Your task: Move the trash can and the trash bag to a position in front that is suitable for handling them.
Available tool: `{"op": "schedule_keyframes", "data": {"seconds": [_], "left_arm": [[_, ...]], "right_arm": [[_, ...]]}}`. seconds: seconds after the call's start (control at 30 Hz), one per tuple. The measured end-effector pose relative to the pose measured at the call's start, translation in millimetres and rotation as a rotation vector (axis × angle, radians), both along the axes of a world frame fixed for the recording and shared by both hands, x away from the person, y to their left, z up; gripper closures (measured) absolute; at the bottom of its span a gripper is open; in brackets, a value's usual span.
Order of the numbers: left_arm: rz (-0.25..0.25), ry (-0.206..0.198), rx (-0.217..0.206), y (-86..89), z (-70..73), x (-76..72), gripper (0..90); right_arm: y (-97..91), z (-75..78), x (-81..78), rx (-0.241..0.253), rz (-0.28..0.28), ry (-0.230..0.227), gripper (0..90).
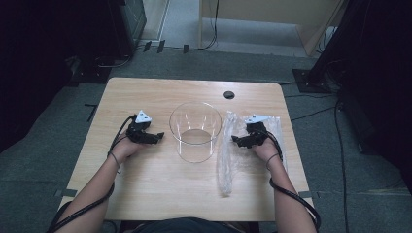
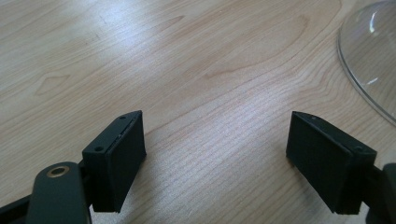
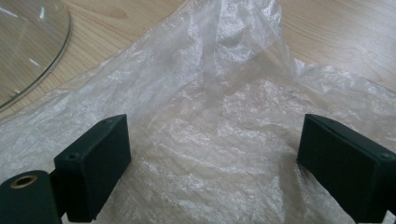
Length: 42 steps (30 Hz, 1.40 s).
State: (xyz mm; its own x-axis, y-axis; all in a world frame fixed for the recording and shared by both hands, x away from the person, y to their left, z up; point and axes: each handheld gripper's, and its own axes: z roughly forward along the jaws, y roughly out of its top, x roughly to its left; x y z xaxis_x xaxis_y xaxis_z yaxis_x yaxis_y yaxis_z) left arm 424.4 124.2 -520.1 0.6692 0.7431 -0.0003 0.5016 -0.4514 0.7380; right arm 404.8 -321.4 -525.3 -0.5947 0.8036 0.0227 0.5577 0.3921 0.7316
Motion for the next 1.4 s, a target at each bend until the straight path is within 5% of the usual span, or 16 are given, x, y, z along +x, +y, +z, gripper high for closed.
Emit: {"op": "schedule_keyframes", "data": {"seconds": [0.57,0.67,0.9,1.2,1.4], "left_arm": [[-0.020,-0.003,-0.003,0.2,0.3,-0.9,23.1],[-0.041,0.001,-0.007,0.4,0.3,-1.6,22.6],[-0.048,0.082,-0.048,0.5,7.2,-5.6,24.4],[-0.121,0.023,-0.083,-2.9,28.9,-19.4,25.2],[-0.147,0.016,-0.121,-5.6,38.5,-24.1,25.4]], "right_arm": [[-0.9,0.1,-0.2,0.002,-0.032,0.000,10.2],[-2.2,4.6,0.1,0.015,-0.027,0.022,21.1],[1.8,15.4,-5.4,0.055,-0.018,0.054,21.4],[12.1,36.0,-19.1,0.109,0.051,0.038,26.1],[19.5,43.6,-26.3,0.114,0.039,0.041,27.8]]}}
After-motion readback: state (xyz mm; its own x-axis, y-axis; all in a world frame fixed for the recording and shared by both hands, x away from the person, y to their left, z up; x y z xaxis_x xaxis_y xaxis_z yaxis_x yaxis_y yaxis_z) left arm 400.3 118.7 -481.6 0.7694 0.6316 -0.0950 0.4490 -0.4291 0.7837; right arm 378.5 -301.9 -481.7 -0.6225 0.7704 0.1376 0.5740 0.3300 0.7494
